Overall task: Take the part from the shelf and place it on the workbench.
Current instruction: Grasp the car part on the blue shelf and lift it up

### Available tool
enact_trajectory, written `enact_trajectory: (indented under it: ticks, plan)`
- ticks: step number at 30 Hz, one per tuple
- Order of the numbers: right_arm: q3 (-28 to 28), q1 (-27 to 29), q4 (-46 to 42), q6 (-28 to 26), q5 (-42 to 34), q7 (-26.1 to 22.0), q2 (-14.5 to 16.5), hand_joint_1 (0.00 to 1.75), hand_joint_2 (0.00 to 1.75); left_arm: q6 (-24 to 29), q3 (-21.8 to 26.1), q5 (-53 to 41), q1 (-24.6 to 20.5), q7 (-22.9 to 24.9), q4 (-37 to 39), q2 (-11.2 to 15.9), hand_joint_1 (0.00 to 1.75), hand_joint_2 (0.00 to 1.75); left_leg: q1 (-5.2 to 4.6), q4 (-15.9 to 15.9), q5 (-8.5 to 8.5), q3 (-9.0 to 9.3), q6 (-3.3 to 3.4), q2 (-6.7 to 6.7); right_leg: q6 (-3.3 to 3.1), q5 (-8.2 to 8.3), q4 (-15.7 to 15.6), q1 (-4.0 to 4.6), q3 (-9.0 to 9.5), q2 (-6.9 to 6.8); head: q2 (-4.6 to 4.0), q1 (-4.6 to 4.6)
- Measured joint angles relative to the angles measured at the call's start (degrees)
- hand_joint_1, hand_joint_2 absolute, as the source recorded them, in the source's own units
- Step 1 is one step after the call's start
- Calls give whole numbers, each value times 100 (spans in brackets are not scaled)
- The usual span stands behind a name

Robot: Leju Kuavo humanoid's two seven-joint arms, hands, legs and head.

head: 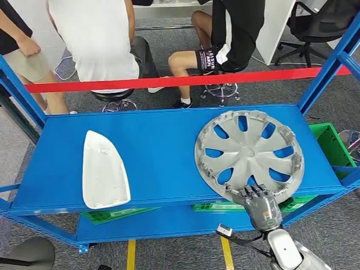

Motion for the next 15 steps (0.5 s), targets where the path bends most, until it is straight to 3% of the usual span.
enact_trajectory:
  ticks: [6,10,15]
  plan:
    - [25,40,-160,3,-5,231,-5,175,175,0,29,13,-1,-92,0,2,0,0,0,0,14,-14,3,1,4,22,0,0,-20,3,0,0]
    - [110,62,-397,12,-5,536,-68,175,175,-52,141,192,-1,-387,0,0,0,175,0,0,20,-36,-1,1,3,25,1,0,-41,3,0,0]
    - [265,60,-783,21,-13,995,-346,175,175,-49,386,543,-3,-1129,0,-17,0,175,-1,0,38,-66,3,-1,3,37,1,-2,-66,-4,0,1]
